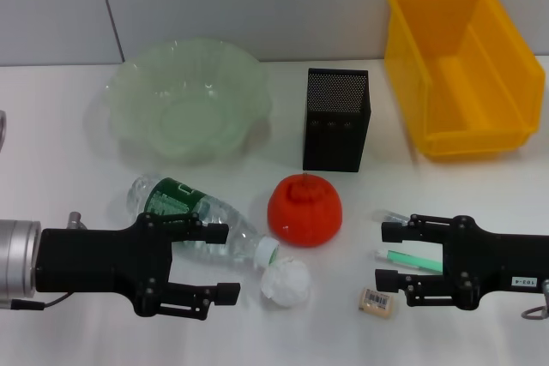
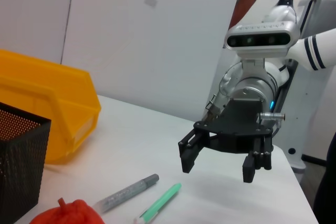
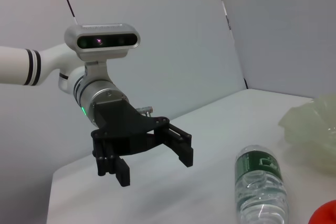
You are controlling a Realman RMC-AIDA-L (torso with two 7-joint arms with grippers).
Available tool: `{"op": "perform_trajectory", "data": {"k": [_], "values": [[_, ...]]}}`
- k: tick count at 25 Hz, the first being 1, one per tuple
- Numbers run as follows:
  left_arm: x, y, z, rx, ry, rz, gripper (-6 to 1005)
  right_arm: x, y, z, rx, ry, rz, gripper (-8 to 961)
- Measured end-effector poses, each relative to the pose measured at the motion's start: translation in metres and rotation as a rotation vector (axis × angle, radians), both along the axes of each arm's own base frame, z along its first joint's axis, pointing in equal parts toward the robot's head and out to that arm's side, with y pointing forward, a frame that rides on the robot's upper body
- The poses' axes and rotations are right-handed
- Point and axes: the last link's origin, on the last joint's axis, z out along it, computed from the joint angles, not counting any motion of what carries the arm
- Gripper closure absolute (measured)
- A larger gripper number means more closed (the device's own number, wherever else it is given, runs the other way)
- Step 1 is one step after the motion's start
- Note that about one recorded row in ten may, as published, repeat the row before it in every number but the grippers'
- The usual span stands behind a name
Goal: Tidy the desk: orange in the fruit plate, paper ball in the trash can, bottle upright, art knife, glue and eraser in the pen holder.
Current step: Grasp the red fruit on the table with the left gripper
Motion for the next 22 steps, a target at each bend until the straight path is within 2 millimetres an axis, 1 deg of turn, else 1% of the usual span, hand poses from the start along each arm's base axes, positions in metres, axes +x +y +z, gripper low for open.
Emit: {"op": "perform_trajectory", "data": {"k": [16, 20, 21, 22], "values": [[0.002, 0.003, -0.001, 0.011, 0.002, -0.001, 184, 0.001, 0.000, -0.001, -0.013, -0.011, -0.007, 190], [0.015, 0.019, 0.005, 0.080, -0.032, -0.015, 192, 0.005, -0.002, -0.003, -0.034, -0.031, -0.023, 190], [0.024, 0.032, 0.007, 0.109, -0.022, -0.033, 193, 0.005, -0.002, -0.003, -0.035, -0.032, -0.025, 190], [0.024, 0.032, 0.007, 0.109, -0.022, -0.033, 195, 0.006, -0.003, -0.003, -0.035, -0.031, -0.028, 190]]}}
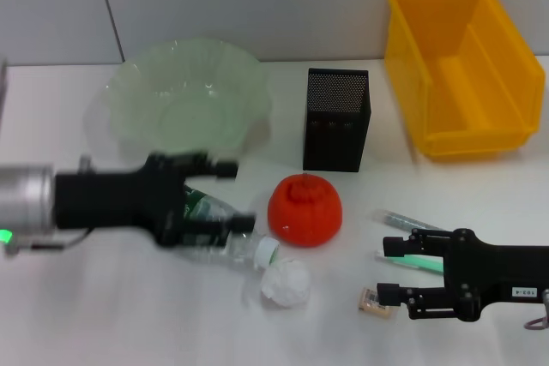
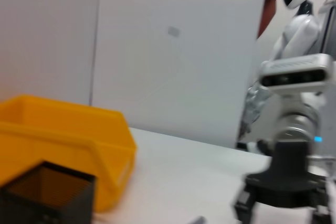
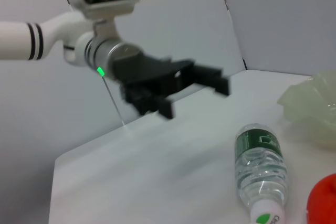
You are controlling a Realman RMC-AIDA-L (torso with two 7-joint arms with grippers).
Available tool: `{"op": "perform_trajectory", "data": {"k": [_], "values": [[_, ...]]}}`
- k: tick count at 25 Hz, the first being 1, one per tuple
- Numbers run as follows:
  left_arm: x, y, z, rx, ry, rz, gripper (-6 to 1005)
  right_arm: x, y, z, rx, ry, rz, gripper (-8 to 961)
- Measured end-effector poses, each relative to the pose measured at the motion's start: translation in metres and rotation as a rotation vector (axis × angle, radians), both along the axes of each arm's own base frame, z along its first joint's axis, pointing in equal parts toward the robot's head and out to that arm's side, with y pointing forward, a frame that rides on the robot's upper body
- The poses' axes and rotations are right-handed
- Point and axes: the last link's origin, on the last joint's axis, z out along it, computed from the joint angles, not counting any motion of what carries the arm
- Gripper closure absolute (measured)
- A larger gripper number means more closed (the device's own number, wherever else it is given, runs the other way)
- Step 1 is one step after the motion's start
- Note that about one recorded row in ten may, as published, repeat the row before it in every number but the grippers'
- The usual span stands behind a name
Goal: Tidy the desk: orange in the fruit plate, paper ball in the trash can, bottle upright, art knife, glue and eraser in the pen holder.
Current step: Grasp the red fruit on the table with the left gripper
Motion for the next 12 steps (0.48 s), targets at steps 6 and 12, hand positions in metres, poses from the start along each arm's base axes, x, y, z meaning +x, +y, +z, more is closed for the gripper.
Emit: {"op": "perform_trajectory", "data": {"k": [6, 12], "values": [[0.030, 0.041, -0.006, 0.065, 0.111, -0.059, 207, 0.002, -0.002, 0.000, -0.005, 0.001, -0.019, 190], [0.052, 0.068, -0.034, 0.052, 0.292, -0.036, 218, 0.003, -0.002, -0.001, -0.008, 0.000, -0.036, 190]]}}
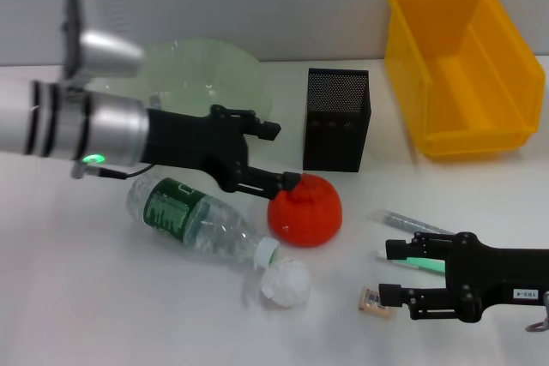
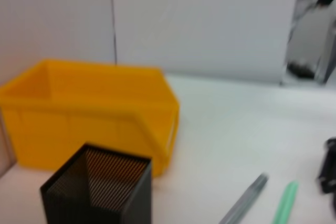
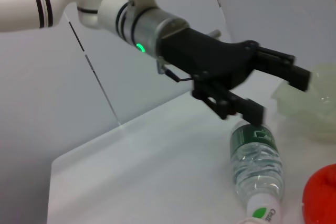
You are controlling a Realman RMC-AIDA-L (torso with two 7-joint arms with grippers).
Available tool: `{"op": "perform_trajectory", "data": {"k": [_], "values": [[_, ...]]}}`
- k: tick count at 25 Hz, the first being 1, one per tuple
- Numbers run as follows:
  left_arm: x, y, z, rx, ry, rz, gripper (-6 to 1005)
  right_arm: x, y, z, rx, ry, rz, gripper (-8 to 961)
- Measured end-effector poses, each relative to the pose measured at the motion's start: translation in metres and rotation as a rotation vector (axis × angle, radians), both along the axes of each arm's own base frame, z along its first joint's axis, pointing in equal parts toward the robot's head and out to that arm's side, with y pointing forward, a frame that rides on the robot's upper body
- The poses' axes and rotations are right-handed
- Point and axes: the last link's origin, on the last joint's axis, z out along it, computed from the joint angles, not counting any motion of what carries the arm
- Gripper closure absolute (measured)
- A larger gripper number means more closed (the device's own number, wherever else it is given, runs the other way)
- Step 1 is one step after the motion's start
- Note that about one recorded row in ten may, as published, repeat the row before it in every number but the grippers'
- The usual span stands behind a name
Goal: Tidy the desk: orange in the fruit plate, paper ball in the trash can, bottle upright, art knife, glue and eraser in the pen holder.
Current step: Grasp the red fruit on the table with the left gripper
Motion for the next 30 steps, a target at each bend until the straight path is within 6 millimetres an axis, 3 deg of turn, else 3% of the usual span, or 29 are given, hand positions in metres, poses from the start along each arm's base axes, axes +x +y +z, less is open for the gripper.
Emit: {"op": "perform_trajectory", "data": {"k": [4, 12, 21, 30], "values": [[0.006, 0.007, -0.022, -0.015, 0.104, 0.029, 226, 0.001, 0.000, 0.000, 0.002, -0.002, -0.009, 191], [0.005, 0.009, -0.048, -0.009, 0.193, 0.043, 242, 0.001, 0.000, -0.001, 0.002, 0.000, -0.012, 191], [0.007, 0.004, -0.065, -0.008, 0.221, 0.011, 259, 0.002, -0.001, -0.001, 0.002, -0.001, -0.012, 191], [0.004, 0.006, -0.068, 0.022, 0.230, 0.013, 276, 0.002, 0.000, 0.001, 0.006, -0.005, -0.011, 191]]}}
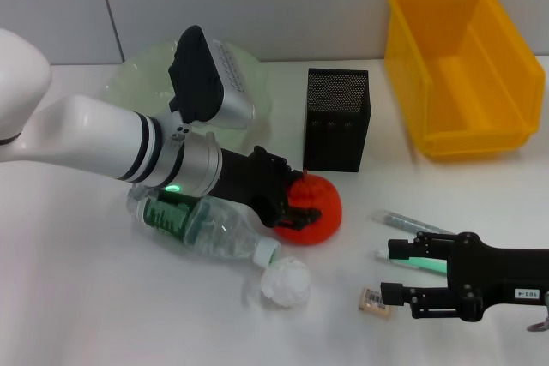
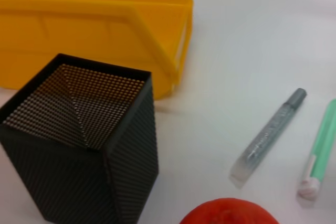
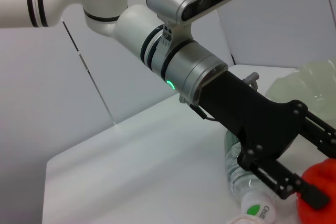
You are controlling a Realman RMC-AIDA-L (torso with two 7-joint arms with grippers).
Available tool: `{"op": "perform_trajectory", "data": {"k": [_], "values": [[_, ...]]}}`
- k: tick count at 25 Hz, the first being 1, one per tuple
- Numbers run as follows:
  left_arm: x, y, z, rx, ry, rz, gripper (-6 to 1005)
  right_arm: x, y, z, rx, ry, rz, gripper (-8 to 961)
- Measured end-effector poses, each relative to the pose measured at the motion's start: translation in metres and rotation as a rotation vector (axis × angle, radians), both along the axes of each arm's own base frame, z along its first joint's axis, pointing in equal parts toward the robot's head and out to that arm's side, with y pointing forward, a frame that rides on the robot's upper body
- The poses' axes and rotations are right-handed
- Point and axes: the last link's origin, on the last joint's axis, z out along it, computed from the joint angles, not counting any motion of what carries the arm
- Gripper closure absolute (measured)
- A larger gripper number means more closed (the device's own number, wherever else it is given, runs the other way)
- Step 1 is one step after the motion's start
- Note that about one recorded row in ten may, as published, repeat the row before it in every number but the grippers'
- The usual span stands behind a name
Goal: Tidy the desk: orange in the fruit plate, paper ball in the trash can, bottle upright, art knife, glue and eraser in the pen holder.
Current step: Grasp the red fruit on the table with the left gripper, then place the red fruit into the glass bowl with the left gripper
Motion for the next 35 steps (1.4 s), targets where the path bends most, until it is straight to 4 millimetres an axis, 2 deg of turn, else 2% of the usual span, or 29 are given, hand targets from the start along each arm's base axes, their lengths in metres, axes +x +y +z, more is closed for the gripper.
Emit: {"op": "perform_trajectory", "data": {"k": [3, 14, 18, 19, 20, 21, 22, 24, 29, 35], "values": [[0.000, 0.001, 0.000, 0.007, -0.002, 0.001, 282, 0.000, 0.000, 0.000, 0.001, -0.001, 0.001, 190], [0.005, 0.000, 0.003, 0.002, -0.042, 0.008, 702, 0.001, 0.001, 0.000, 0.007, -0.007, -0.002, 190], [0.007, 0.000, 0.007, 0.001, -0.065, 0.009, 751, 0.001, 0.002, 0.000, 0.008, -0.008, -0.003, 190], [0.013, -0.004, 0.025, 0.019, -0.146, -0.003, 763, 0.001, 0.002, 0.000, 0.008, -0.008, -0.003, 190], [0.014, -0.005, 0.029, 0.026, -0.157, -0.005, 785, 0.001, 0.002, 0.000, 0.008, -0.008, -0.003, 190], [0.017, -0.005, 0.042, 0.052, -0.194, -0.006, 806, 0.001, 0.002, 0.000, 0.008, -0.008, -0.003, 190], [0.017, -0.005, 0.042, 0.052, -0.194, -0.006, 811, 0.001, 0.002, 0.000, 0.008, -0.008, -0.003, 190], [0.017, -0.004, 0.054, 0.079, -0.229, 0.004, 822, 0.001, 0.002, 0.000, 0.008, -0.008, -0.004, 190], [0.008, 0.007, 0.092, 0.190, -0.382, 0.102, 848, 0.000, 0.001, -0.001, 0.004, 0.001, -0.007, 190], [-0.014, 0.024, 0.103, 0.348, -0.474, 0.242, 871, -0.002, 0.002, 0.000, 0.002, 0.007, -0.003, 190]]}}
